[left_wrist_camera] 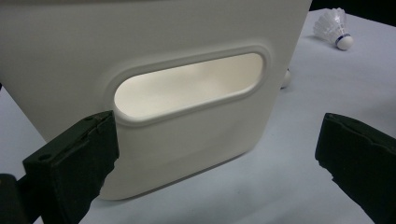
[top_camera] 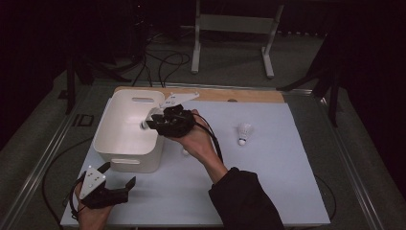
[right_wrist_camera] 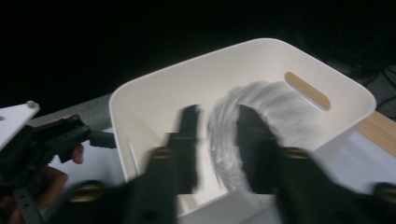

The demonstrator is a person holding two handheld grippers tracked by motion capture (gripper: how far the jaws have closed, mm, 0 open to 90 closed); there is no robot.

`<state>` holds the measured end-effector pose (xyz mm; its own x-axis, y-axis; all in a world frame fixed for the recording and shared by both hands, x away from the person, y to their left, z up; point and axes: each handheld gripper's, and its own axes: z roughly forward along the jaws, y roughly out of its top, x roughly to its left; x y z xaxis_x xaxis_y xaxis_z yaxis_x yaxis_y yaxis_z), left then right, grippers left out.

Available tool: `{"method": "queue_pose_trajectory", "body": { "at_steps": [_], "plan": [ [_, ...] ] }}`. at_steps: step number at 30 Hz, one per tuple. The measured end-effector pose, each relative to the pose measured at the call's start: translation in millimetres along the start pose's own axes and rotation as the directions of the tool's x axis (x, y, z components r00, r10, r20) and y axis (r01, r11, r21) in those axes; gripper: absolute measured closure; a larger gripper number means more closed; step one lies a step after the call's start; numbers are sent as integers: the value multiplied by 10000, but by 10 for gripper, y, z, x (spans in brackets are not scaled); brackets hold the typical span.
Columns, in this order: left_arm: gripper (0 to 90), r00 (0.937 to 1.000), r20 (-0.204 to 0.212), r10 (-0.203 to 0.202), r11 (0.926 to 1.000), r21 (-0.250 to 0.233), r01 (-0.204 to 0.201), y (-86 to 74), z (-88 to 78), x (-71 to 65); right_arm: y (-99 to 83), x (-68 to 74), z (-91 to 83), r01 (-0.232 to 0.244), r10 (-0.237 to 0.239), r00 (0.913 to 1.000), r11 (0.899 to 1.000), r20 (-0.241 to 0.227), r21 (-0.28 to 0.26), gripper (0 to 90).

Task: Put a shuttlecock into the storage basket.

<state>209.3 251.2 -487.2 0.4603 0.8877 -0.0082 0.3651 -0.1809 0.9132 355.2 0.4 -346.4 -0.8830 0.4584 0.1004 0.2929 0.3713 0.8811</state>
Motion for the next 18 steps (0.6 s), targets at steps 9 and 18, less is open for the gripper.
{"method": "queue_pose_trajectory", "body": {
  "at_steps": [9, 18],
  "plan": [
    [0, 10000, -15, 8, 10000, 11, -8, 0, 2, -2, -14, -49, -20, -322, 320, 9986, 9995, 417, 53, 187],
    [0, 10000, -23, -2, 10000, -7, 2, 0, 0, -2, -8, -47, -69, -166, 168, 9990, 9998, 410, -72, 138]
  ]
}}
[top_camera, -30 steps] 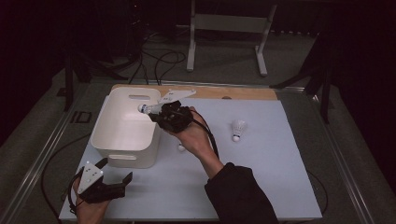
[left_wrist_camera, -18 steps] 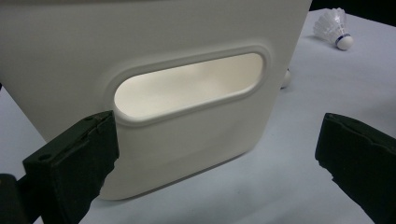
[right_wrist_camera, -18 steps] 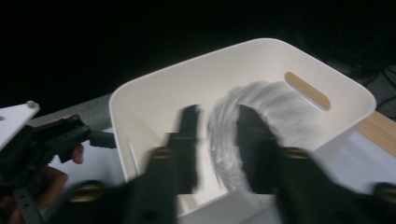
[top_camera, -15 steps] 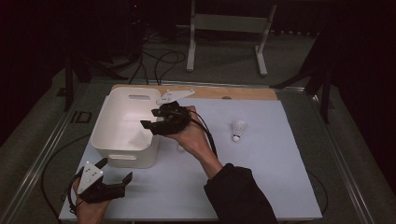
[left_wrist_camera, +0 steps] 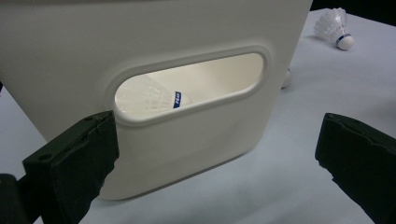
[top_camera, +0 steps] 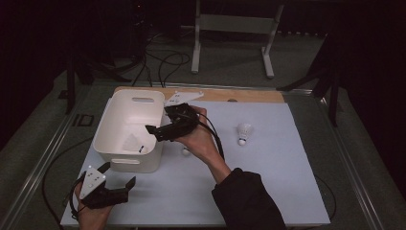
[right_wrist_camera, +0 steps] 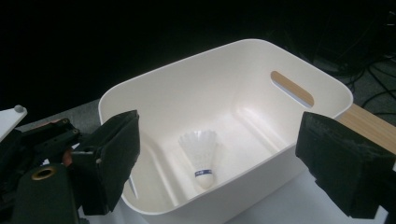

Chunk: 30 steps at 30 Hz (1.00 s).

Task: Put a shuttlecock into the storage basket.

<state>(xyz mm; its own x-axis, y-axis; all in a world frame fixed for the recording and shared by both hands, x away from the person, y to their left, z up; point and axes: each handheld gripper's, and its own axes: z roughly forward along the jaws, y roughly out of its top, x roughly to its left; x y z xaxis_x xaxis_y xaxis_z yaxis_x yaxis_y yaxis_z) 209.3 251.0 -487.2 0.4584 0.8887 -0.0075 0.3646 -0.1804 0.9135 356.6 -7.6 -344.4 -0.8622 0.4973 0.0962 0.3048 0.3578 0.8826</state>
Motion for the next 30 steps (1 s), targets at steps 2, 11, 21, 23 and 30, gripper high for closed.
{"method": "queue_pose_trajectory", "body": {
  "at_steps": [2, 11, 21, 23, 30],
  "plan": [
    [0, 10000, 3, -12, 10000, 4, 12, 0, 0, 1, -2, -11, -10, -2, 2, 10000, 10000, 69, -34, 135],
    [0, 10000, 12, -28, 10000, 8, 28, 0, 1, -1, -31, -54, -33, 104, -107, 9994, 9999, 317, 98, 134],
    [0, 10000, -6, -10, 10000, 8, 10, 0, 2, -1, -88, -127, -75, 45, -47, 9984, 10000, 566, 43, 110],
    [0, 10000, -2, -14, 10000, 14, 14, 0, 2, 0, -95, -143, -85, 4, -8, 9979, 10000, 641, 52, 110],
    [0, 10000, 4, -22, 10000, 20, 22, 0, 3, -1, -114, -198, -121, 40, -51, 9963, 9999, 853, 136, 113]
  ]
}}
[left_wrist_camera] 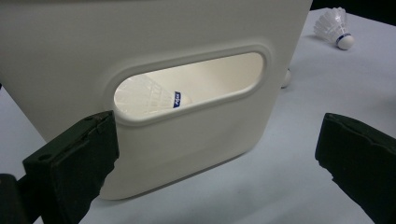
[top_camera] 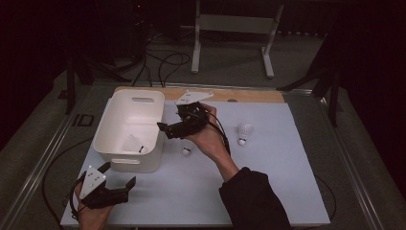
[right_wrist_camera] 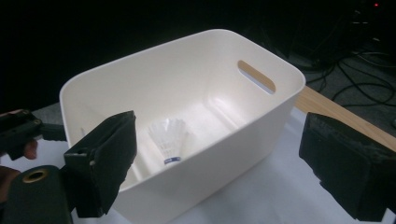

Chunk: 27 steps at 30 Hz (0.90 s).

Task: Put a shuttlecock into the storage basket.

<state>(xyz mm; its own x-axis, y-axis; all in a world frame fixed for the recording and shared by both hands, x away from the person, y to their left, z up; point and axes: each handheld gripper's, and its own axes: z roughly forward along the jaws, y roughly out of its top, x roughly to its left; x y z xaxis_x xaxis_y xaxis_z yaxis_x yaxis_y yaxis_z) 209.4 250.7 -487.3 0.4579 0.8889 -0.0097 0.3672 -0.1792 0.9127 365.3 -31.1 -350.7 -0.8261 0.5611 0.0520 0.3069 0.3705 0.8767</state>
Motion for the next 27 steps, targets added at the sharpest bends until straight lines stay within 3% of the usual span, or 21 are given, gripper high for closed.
{"method": "queue_pose_trajectory", "body": {
  "at_steps": [27],
  "plan": [
    [0, 10000, -11, -12, 10000, 14, 12, 0, -3, 0, -110, -132, -43, -35, 33, 9982, 10000, 603, 23, 112]
  ]
}}
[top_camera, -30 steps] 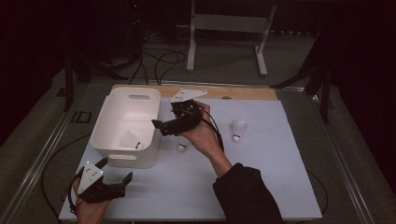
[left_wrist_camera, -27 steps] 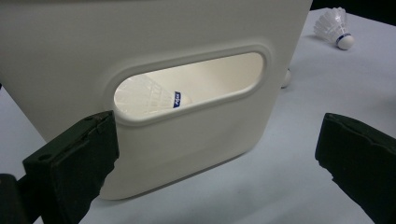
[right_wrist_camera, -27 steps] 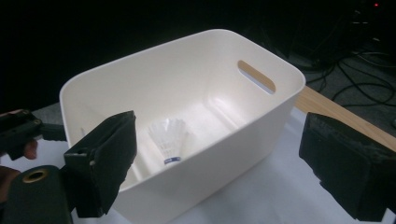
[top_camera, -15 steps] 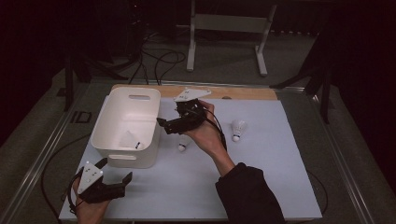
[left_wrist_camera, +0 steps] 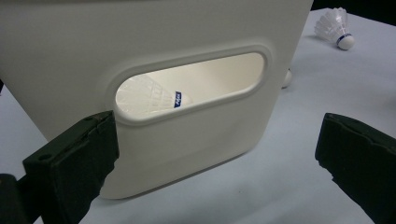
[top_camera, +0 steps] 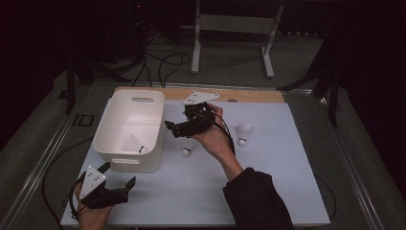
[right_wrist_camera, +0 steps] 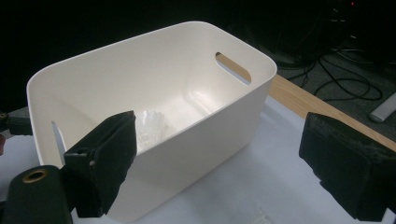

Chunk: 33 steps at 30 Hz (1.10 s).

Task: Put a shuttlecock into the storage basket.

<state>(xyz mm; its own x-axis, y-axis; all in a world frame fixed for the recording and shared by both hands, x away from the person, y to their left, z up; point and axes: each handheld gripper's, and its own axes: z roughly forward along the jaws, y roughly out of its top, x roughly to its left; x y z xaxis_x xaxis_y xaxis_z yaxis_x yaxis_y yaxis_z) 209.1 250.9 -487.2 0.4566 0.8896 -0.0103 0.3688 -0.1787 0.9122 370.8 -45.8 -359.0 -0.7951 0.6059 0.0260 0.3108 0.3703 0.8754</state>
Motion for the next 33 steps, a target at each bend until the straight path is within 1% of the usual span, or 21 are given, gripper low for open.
{"method": "queue_pose_trajectory", "body": {
  "at_steps": [6, 9, 13, 16, 29, 33],
  "plan": [
    [0, 10000, 2, -18, 10000, -18, 18, 0, 0, -1, -33, -38, -1, -67, 67, 9999, 10000, 84, 61, 112],
    [0, 10000, -9, -20, 10000, -7, 20, 0, 1, -1, -47, -48, -4, 20, -24, 9997, 9999, 252, 152, 112],
    [0, 10000, -7, -12, 10000, -5, 12, -1, -1, 0, -67, -66, -3, 21, -26, 9996, 9998, 279, 186, 112],
    [0, 10000, -8, -23, 10000, -11, 23, -1, -3, 0, -91, -83, 5, 17, -27, 9992, 9997, 397, 247, 112],
    [0, 10000, -25, 0, 10000, 8, 0, -1, -1, -1, -190, -169, 9, -220, 198, 9982, 9990, 570, 382, 112],
    [0, 10000, -25, -3, 10000, 7, 3, -1, -1, -1, -200, -180, 6, -224, 202, 9981, 9990, 581, 387, 112]
  ]
}}
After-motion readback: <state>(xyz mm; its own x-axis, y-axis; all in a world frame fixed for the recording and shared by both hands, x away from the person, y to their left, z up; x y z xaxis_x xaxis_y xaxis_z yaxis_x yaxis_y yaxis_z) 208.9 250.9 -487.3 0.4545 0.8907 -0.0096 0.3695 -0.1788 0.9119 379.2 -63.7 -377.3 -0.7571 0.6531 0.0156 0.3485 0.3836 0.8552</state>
